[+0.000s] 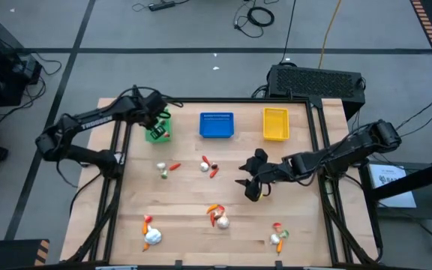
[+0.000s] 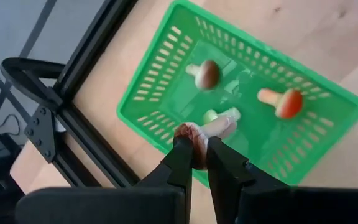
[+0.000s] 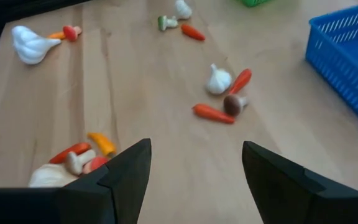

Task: Sort produce into baskets
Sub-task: Put the brown mushroom into the green bin

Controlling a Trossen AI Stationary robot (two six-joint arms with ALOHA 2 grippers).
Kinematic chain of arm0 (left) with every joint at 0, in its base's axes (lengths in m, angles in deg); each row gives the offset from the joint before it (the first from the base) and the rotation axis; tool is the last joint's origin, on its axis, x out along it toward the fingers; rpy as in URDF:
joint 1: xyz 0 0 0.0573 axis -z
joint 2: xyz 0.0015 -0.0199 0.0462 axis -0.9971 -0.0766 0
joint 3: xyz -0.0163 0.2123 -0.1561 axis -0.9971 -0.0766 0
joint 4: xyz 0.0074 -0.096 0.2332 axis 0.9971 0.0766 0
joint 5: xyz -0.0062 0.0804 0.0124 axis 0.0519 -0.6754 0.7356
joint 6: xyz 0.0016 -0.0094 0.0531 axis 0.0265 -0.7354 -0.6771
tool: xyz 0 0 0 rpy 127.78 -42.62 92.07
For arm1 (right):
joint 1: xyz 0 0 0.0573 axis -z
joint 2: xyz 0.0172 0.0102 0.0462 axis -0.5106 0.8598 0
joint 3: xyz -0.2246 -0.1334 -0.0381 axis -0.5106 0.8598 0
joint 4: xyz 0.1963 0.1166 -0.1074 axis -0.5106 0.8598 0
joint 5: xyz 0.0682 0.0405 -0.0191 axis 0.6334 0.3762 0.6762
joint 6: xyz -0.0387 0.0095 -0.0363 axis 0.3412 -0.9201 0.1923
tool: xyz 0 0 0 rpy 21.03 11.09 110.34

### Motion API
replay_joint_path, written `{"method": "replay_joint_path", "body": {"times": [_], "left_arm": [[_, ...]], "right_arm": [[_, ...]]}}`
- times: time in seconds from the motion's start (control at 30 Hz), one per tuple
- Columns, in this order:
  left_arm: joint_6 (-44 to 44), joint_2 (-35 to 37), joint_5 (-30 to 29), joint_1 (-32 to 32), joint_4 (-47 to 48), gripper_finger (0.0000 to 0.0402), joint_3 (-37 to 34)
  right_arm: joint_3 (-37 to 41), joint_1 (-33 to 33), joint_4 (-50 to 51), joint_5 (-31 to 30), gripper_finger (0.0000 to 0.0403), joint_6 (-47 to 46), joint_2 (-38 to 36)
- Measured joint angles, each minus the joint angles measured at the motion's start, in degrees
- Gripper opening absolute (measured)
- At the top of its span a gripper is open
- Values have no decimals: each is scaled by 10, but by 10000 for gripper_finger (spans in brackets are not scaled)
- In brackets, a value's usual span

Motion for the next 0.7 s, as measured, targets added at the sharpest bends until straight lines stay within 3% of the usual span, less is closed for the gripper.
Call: {"method": "replay_joint_path", "body": {"times": [0.17, 0.43, 0.7], "left_arm": [[-28, -17, -5, -2, -14, 57, 0], [-47, -17, -9, -2, -8, 145, 0], [-54, -17, 3, -2, 2, 158, 0]], "right_arm": [[0, -18, 0, -3, 242, -21, 0], [0, -37, 0, -7, 242, -45, 0], [0, -53, 0, -35, 242, -58, 0]]}}
